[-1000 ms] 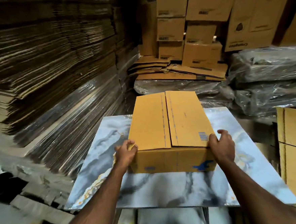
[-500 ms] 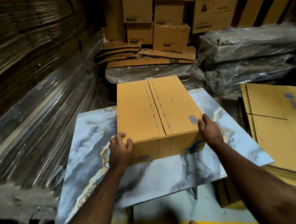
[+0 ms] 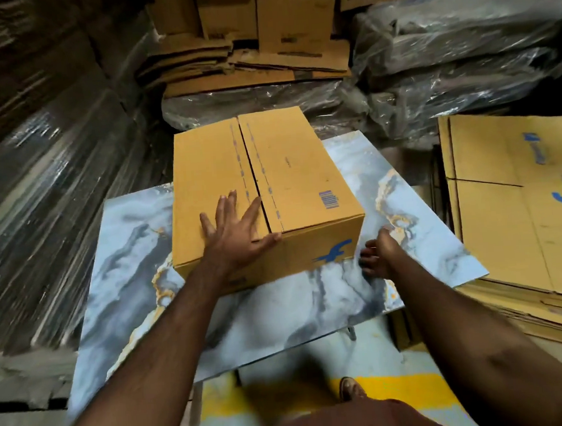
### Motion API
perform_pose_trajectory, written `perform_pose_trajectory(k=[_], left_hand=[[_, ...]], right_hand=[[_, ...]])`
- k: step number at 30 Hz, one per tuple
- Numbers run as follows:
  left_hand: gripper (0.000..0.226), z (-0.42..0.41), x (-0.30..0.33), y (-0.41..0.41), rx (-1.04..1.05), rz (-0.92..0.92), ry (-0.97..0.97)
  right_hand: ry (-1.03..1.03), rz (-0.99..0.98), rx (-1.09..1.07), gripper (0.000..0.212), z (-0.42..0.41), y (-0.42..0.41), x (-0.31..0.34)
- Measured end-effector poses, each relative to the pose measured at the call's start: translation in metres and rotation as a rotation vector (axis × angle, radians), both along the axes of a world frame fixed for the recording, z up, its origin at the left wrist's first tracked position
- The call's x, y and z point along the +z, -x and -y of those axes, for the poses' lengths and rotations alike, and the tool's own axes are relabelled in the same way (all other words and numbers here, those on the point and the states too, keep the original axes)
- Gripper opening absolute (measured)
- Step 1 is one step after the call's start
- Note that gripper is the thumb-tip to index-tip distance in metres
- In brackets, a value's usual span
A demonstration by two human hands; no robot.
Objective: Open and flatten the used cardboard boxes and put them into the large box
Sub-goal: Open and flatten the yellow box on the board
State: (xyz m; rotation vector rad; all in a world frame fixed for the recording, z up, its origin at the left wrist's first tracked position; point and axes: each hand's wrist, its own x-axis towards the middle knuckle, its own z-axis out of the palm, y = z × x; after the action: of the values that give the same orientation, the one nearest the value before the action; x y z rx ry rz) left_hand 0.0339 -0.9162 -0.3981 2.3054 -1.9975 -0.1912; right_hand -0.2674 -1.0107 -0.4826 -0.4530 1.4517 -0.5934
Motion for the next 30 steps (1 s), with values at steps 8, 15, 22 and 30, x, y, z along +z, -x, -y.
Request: perform_pose_trajectory(k=[8,15,22,30], left_hand=[[0.092,-0.003,-0.017,0.000,-0.021,0.160,-0.053],[0.093,-0.016,0.002,-0.024,-0.021,-0.036,0.050],[0.078,-0.013,0.034,-0.039,0.051,-0.521,0.470],[0.088,-0.031,0.006,-0.017,0.607,-1.634,0.623]], right_hand=[[0.010,-0.001,0.028,0.067,0.009,-0.016,-0.006],[0.109,0.160,0.027,0.074,0.014,-0.028,0.022],[0.598,0.607,0.105,0.067,0.031,-0.082,0.155],[1.194,0.167,0.738,0.036,-0.025,-0.162,0.235]])
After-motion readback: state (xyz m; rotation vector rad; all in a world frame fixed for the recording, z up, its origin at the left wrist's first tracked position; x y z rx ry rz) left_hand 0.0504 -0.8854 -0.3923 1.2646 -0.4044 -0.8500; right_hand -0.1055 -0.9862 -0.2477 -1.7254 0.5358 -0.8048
